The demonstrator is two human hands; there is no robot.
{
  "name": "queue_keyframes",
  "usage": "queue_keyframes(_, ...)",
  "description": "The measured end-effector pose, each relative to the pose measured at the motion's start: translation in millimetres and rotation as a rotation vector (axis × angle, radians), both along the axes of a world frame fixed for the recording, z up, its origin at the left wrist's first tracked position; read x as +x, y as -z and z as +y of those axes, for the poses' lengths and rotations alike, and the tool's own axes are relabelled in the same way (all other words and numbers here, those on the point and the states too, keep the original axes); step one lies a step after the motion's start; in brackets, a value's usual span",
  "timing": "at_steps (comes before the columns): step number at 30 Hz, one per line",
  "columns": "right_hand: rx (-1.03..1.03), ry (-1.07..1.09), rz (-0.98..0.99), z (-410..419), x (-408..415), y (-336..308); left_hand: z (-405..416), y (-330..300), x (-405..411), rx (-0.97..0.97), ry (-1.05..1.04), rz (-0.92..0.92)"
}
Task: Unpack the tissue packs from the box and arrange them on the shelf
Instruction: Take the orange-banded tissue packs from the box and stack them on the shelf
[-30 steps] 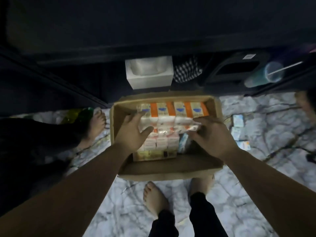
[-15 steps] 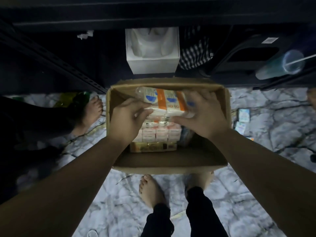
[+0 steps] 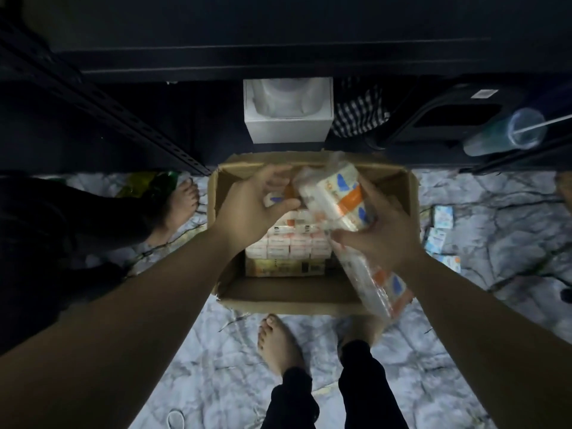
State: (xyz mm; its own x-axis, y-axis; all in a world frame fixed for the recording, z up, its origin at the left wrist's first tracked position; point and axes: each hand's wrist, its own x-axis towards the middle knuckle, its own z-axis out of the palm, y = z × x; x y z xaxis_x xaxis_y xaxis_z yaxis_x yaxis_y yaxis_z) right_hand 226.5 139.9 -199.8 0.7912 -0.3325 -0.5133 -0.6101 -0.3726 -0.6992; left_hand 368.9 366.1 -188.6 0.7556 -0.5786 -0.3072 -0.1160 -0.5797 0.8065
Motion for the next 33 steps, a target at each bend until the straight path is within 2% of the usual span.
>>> queue_keyframes(3,-0.016,0.14,-0.018,-10,-14,11,5,37,-7,0.163,0.059,0.027)
queue_keyframes(8,0.063,0.162,-0.152,-16,-13,21,2,93,-13,0.402,0.181,0.057)
queue_keyframes(13,0.108,0.176,-0.175,-17,-20,30,-13,122,-3,0.461,0.107,0.179)
queue_keyframes(17,0.113,0.181,-0.185,-16,-22,28,-19,120,-7,0.392,-0.012,0.168)
queue_keyframes(25,0.043,0.169,-0.209,-21,-27,-8,1,57,-18,0.336,-0.131,0.161)
queue_keyframes(30,-0.026,0.144,-0.163,-30,-34,-69,23,-35,-26,0.269,-0.162,0.16)
queue_keyframes(33,-0.032,0.174,-0.155,-31,-39,-127,31,-108,-33,0.237,-0.188,0.084)
